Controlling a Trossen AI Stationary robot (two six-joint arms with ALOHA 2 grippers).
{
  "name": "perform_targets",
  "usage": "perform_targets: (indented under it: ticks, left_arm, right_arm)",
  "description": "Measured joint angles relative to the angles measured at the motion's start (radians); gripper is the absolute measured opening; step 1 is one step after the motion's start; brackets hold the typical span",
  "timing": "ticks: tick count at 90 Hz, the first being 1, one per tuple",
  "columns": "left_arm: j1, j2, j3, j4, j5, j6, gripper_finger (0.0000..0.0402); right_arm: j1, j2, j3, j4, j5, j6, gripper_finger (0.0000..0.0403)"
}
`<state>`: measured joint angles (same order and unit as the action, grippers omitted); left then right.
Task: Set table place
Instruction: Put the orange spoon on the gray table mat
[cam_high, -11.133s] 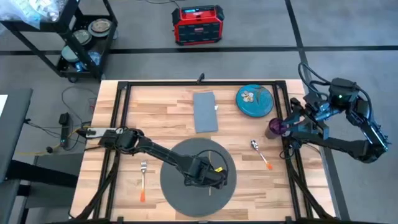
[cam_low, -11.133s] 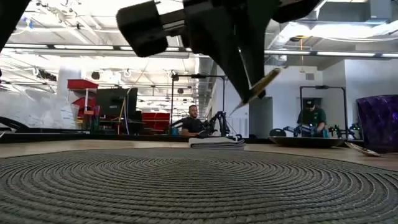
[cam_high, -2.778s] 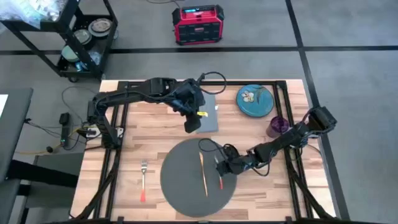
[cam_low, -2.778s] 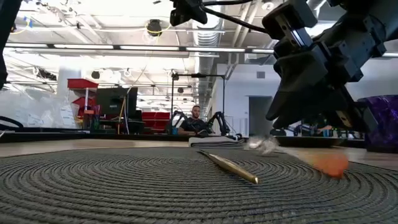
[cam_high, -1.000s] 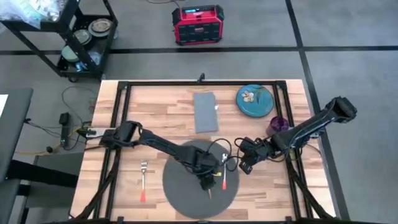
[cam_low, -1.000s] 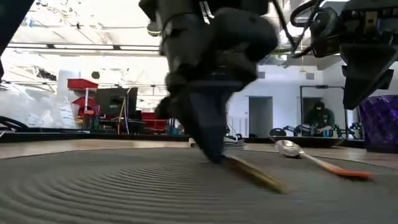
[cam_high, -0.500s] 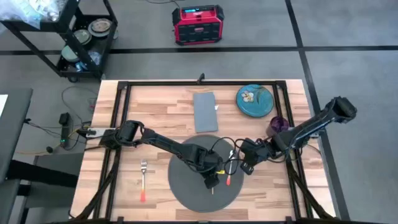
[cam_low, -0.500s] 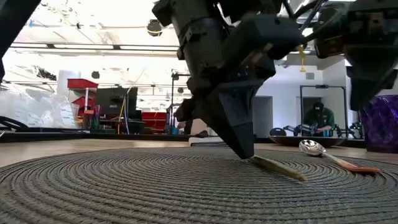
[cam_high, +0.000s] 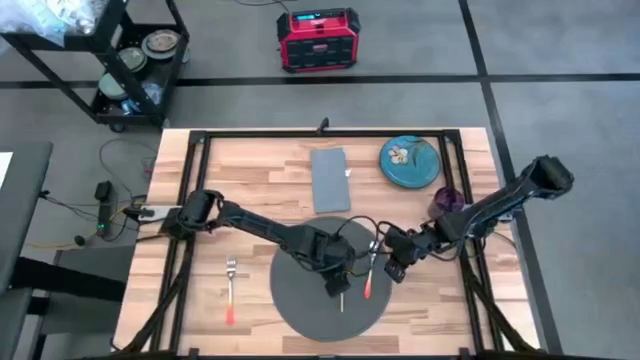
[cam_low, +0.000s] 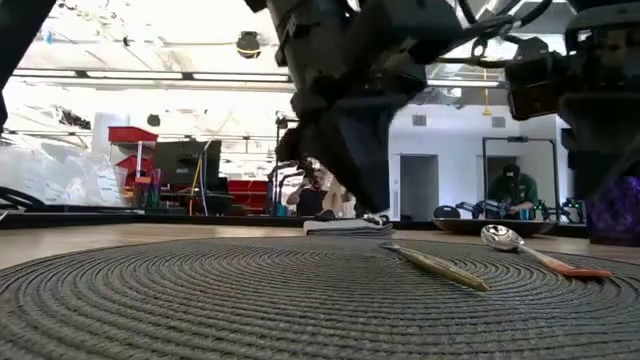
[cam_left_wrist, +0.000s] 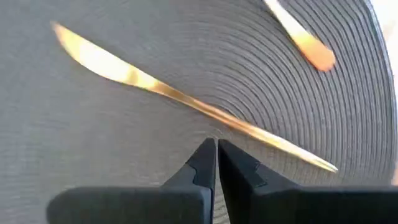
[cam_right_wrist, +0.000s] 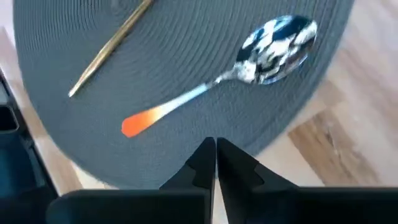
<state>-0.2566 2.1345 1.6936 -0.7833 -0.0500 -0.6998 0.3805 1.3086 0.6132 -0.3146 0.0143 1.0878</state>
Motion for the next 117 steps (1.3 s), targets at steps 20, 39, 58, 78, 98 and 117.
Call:
perform_targets:
  ticks: [20,39,58,78,98,117]
  left_arm:
    - [-0.019,-0.005,-0.02,-0.128,-0.006,0.025,0.0]
    - [-0.051,-0.012,-0.043,-0.143,-0.004,0.014,0.0]
    - [-0.062,-0.011,-0.044,-0.125,-0.003,0.006,0.0]
    - [-0.062,-0.011,-0.044,-0.109,-0.003,0.021,0.0]
    - [-0.062,-0.011,-0.044,-0.109,-0.002,0.026,0.0]
    - [-0.063,-0.011,-0.061,-0.102,-0.002,0.026,0.0]
  right_arm:
    - [-0.032,0.135,0.022,0.049,-0.065,-0.044,0.0]
    - [-0.033,0.201,0.03,0.092,-0.093,-0.053,0.0]
    - [-0.073,0.203,0.031,0.143,-0.105,-0.062,0.0]
    - [-0.12,0.203,0.031,0.152,-0.121,-0.09,0.0]
    - [-0.134,0.26,0.031,0.214,-0.192,-0.094,0.0]
    - [-0.113,0.288,0.046,0.277,-0.2,-0.092,0.0]
